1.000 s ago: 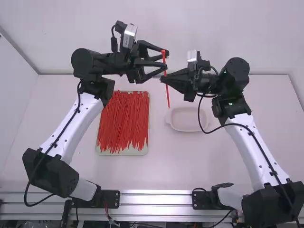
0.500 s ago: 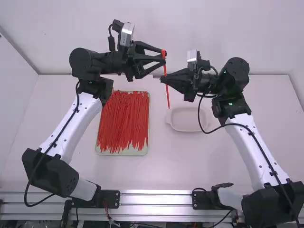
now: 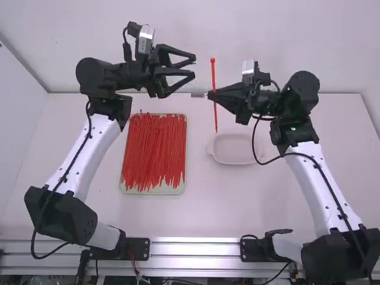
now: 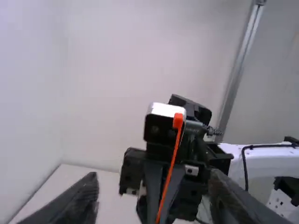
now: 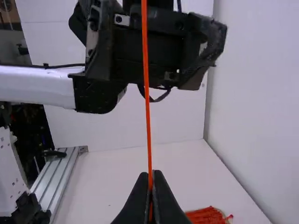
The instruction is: Fasten the cable tie
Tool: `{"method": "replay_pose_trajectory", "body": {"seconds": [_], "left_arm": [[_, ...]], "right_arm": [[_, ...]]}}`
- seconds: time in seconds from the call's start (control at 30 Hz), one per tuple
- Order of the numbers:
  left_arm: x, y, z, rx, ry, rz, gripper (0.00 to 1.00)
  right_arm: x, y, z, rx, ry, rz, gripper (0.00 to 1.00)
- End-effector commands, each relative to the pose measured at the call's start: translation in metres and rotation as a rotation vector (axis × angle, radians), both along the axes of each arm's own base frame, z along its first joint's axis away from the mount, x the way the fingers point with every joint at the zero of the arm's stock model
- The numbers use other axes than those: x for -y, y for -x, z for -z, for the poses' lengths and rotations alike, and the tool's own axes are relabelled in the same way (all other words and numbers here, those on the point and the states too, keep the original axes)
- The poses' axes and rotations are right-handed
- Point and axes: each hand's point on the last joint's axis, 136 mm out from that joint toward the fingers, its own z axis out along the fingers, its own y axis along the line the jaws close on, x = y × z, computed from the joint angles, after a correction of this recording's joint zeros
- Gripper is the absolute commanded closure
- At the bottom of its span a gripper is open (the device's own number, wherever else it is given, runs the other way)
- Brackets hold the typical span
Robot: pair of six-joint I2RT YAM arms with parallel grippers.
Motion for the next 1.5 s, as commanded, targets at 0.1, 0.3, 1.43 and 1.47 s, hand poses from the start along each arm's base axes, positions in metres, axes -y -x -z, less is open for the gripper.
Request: {"method": "replay_pose_trajectory", "body": {"seconds": [0.1, 0.3, 1.43, 1.47], "left_arm": [[-0.001, 0.019, -0.002, 0.111, -0.064, 0.059, 0.01], [-0.001, 0.022, -0.002, 0.139, -0.067, 0.064, 0.01], [0.018, 0.019, -0.004, 0.231, -0.031, 0.032, 0.01], [0.019, 0.018, -0.004, 0.231, -0.027, 0.026, 0.01]], "right_arm": [[0.003, 0.004, -0.008, 0.023, 0.002, -0.024, 1.00], [0.001, 0.006, -0.008, 0.025, 0.001, -0.032, 1.00], [-0.005, 0.007, -0.011, 0.017, -0.011, -0.028, 1.00], [-0.005, 0.006, -0.011, 0.014, -0.011, -0.026, 1.00]]}}
